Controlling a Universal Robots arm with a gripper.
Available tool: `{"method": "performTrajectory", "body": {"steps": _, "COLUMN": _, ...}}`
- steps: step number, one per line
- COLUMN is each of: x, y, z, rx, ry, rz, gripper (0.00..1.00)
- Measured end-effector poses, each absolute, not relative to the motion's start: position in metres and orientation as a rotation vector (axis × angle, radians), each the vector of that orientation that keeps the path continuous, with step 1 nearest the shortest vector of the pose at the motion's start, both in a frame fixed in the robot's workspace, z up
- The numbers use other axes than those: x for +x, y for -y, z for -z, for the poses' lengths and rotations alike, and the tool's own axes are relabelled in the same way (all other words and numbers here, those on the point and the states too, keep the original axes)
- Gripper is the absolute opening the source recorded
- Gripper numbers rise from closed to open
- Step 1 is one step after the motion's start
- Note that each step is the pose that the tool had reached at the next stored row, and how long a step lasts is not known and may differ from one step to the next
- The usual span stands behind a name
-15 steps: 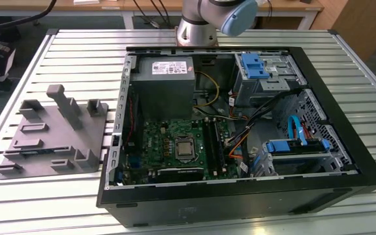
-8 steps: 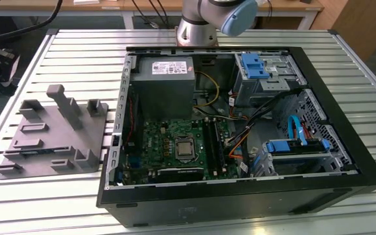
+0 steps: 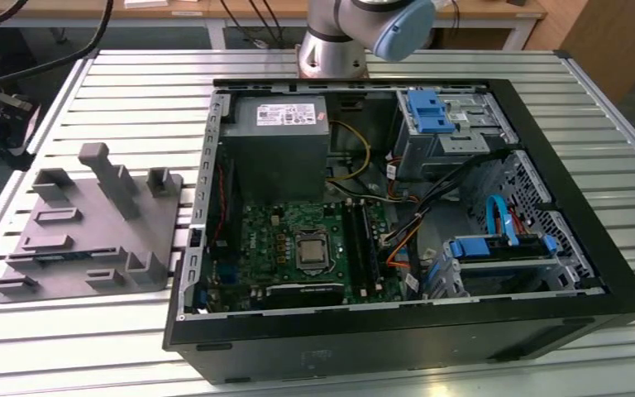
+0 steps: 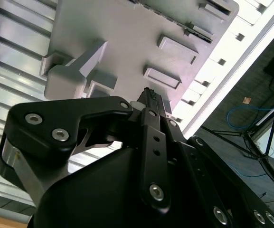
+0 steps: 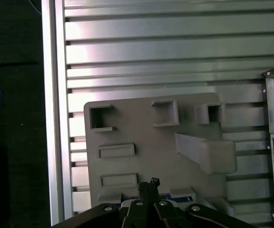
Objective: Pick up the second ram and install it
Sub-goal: 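Reach for the second ram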
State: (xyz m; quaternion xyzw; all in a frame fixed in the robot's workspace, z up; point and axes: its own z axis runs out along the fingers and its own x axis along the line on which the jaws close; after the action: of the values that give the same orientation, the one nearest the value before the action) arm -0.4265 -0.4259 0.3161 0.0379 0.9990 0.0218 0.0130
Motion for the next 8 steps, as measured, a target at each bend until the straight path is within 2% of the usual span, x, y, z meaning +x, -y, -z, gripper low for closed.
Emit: {"method": "performTrajectory", "body": {"steps": 8, "x": -0.4265, "y": 0.4268, "z": -0.3054, "rx": 0.118, "ry": -3.113, "rz": -0.068, "gripper": 0.1}}
